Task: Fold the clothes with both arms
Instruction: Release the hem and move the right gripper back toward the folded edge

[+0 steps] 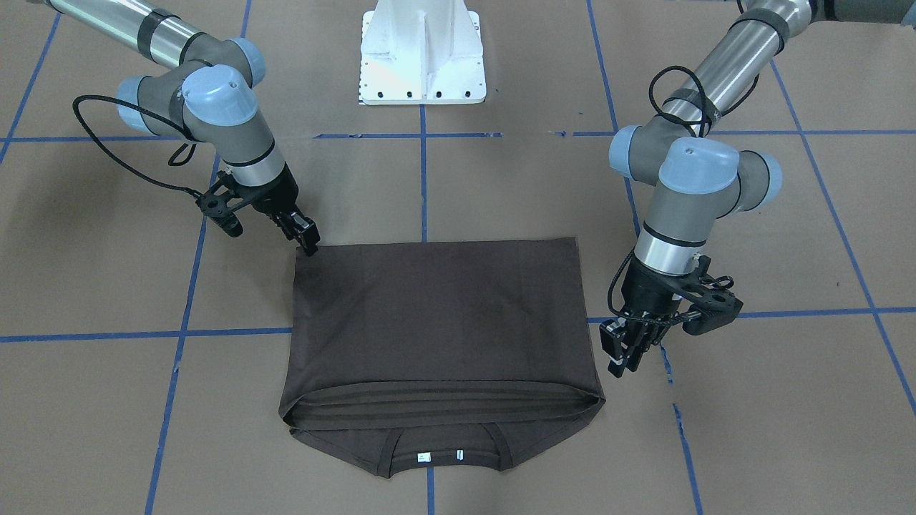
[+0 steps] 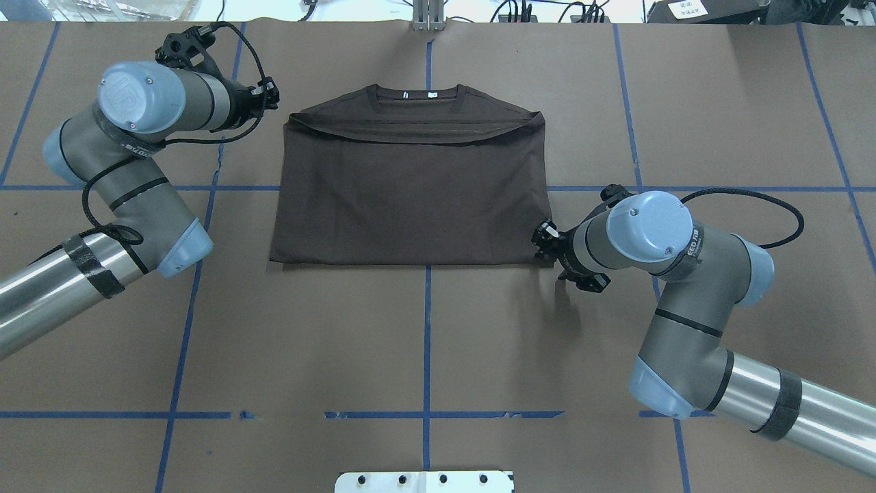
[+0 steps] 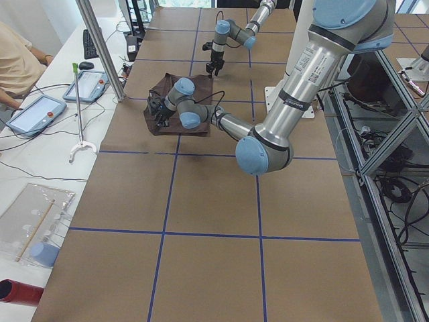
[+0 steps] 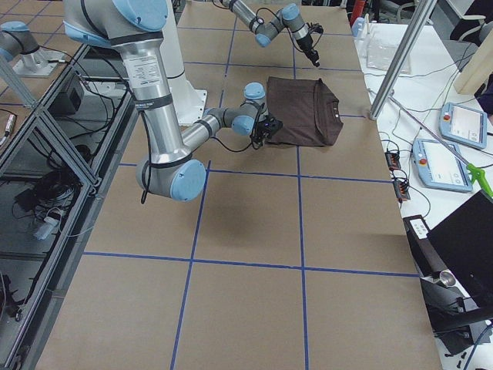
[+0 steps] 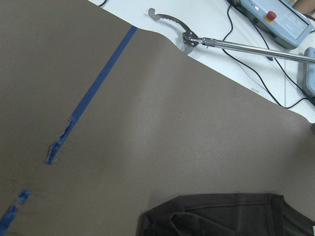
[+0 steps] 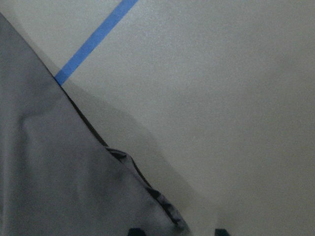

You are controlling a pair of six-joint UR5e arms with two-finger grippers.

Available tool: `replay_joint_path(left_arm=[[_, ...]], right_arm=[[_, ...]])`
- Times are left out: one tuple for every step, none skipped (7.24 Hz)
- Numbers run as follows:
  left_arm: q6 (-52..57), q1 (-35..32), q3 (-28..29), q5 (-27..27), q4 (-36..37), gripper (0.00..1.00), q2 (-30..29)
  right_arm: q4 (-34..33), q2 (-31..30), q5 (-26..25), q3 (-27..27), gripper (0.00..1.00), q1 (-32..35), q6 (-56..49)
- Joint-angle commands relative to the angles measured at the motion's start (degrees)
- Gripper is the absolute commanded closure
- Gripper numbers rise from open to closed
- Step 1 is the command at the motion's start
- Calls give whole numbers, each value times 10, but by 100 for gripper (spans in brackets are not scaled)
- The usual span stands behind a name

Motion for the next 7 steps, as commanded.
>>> replay_joint_path(left_arm=[[0,0,0,2,0,62,3],[0,0,0,2,0,62,4],[0,0,0,2,0,62,6],[0,0,0,2,0,62,7],[0,1,0,2,0,62,6],[-1,1,-1,1,0,62,5],[-17,2,-8,-2,0,62,5]], right_arm=[[-1,8,-7,-11,58,9,0],[-1,10,-8,-11,63,14,0],[-2,13,-8,-10,100,15,0],[-1,14,-7,-9,100,16,-1],[-1,14,-3,-10,100,16,-4],[-1,12,13,11,100,17,-3],[-2,-26,21,73,100,7,-2]])
